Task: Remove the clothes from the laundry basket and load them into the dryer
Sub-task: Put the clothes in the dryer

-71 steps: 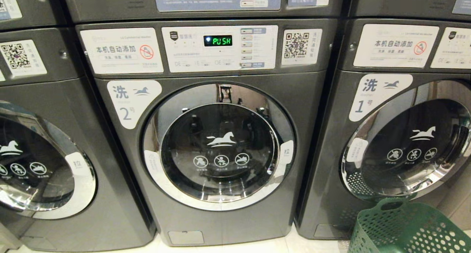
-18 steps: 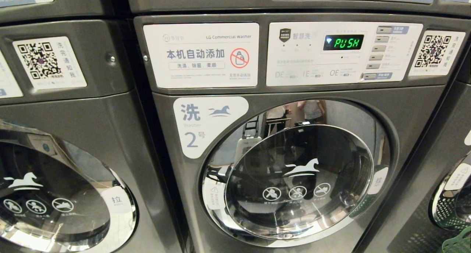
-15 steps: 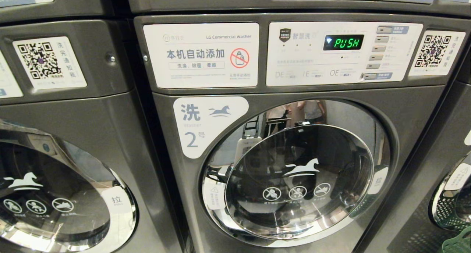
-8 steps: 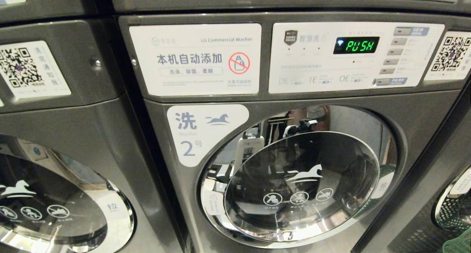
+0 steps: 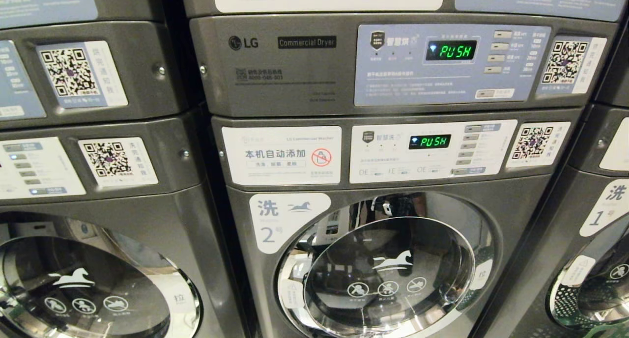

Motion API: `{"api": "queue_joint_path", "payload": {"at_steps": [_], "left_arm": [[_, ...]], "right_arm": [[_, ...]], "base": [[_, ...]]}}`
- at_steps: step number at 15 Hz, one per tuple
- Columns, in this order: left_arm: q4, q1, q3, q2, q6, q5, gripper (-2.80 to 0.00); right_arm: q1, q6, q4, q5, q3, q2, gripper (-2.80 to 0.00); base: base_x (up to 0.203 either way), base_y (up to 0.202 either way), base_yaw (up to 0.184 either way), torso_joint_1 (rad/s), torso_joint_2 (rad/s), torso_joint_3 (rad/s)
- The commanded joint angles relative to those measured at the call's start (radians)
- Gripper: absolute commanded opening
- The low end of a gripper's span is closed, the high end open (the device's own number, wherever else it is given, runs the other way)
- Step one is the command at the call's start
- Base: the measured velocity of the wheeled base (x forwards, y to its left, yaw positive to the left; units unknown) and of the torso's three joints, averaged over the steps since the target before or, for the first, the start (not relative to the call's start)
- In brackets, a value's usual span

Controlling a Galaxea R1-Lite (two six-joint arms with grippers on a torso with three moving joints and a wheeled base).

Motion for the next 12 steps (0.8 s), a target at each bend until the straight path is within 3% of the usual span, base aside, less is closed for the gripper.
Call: {"api": "queue_joint_path", "payload": {"at_steps": [1,12], "left_arm": [[0.0,0.0,0.0,0.0,0.0,0.0,-2.8],[0.0,0.0,0.0,0.0,0.0,0.0,-2.8]], "right_arm": [[0.0,-0.001,0.001,0.0,0.0,0.0,-2.8],[0.0,0.002,-0.007,0.0,0.002,0.001,-2.8]], "base": [[0.0,0.0,0.0,0.33,-0.48,-0.233],[0.0,0.0,0.0,0.284,-0.5,-0.256]]}}
